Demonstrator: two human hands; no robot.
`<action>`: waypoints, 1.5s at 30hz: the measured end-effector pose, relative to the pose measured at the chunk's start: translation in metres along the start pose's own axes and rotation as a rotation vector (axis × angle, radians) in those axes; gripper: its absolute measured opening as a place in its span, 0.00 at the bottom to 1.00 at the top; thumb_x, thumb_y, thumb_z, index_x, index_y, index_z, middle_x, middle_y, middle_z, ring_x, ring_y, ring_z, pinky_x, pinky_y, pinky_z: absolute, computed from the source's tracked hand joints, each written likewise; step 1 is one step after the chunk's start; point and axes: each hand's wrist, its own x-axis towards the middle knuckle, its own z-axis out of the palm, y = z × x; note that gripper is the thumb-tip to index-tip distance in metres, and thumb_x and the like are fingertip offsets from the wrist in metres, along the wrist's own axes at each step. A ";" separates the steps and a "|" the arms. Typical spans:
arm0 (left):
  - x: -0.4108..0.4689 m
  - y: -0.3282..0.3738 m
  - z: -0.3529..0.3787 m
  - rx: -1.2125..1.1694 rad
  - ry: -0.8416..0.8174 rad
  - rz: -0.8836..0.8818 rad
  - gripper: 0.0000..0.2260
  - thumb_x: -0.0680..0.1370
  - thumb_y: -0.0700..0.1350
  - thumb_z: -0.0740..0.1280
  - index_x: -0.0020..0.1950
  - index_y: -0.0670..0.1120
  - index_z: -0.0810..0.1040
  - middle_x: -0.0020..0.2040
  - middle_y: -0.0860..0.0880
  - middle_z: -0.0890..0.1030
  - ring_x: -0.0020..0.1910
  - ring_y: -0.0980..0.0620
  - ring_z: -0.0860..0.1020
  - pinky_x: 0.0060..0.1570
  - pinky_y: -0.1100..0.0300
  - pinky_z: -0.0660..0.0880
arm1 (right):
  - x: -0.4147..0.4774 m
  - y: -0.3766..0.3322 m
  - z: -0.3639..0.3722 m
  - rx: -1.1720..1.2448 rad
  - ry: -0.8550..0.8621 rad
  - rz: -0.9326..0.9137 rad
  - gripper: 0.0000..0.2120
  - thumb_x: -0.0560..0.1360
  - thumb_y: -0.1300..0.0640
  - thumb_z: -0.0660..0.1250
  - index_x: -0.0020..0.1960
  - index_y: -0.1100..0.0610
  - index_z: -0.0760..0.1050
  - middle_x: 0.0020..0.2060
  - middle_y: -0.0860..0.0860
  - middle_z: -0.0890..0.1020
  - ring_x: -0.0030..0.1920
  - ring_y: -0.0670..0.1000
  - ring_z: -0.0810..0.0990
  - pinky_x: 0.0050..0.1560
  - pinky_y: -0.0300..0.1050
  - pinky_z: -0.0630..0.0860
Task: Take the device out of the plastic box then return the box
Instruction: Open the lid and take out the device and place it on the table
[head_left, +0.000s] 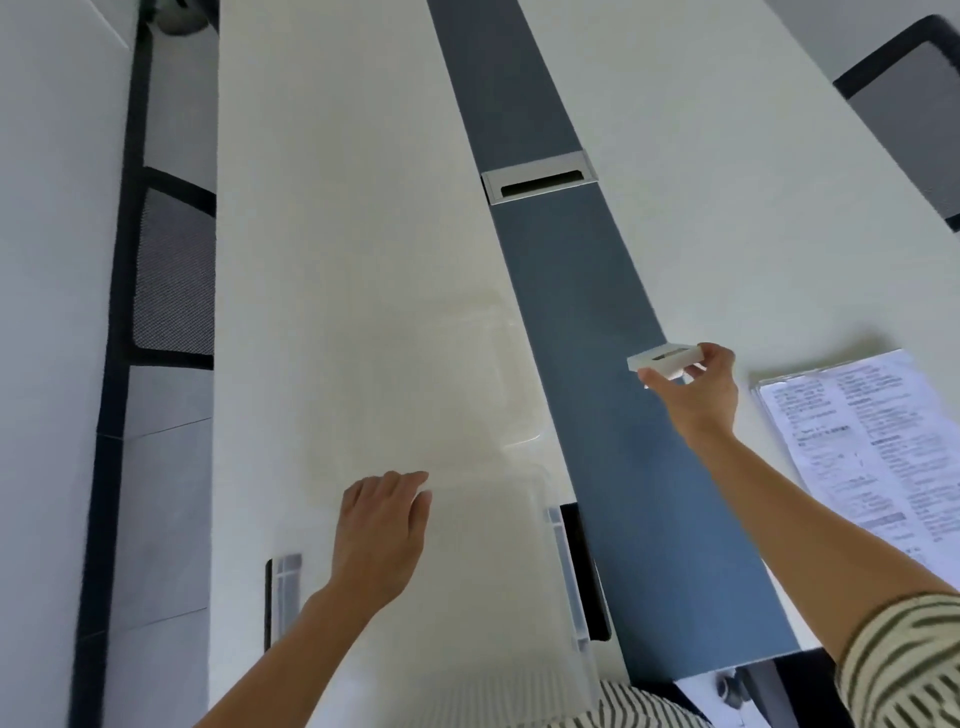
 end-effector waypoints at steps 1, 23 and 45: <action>0.001 0.002 0.001 0.008 0.005 -0.013 0.24 0.78 0.53 0.47 0.59 0.47 0.79 0.47 0.51 0.83 0.49 0.48 0.79 0.59 0.53 0.69 | 0.009 0.002 0.005 0.004 0.001 0.009 0.34 0.65 0.53 0.77 0.65 0.57 0.64 0.62 0.52 0.78 0.60 0.52 0.78 0.52 0.46 0.75; -0.003 0.003 0.000 -0.157 0.143 -0.108 0.20 0.77 0.54 0.56 0.62 0.46 0.78 0.60 0.49 0.80 0.64 0.47 0.73 0.63 0.57 0.65 | 0.004 -0.010 0.012 -0.192 0.130 -0.126 0.39 0.68 0.39 0.70 0.73 0.50 0.60 0.66 0.48 0.72 0.65 0.50 0.71 0.54 0.53 0.72; -0.133 -0.083 0.021 -0.701 0.257 -0.708 0.27 0.76 0.65 0.50 0.67 0.51 0.70 0.38 0.50 0.82 0.34 0.48 0.80 0.33 0.57 0.72 | -0.042 -0.032 0.118 -0.624 -0.306 -0.093 0.10 0.72 0.57 0.63 0.35 0.61 0.70 0.28 0.55 0.73 0.27 0.54 0.68 0.29 0.42 0.64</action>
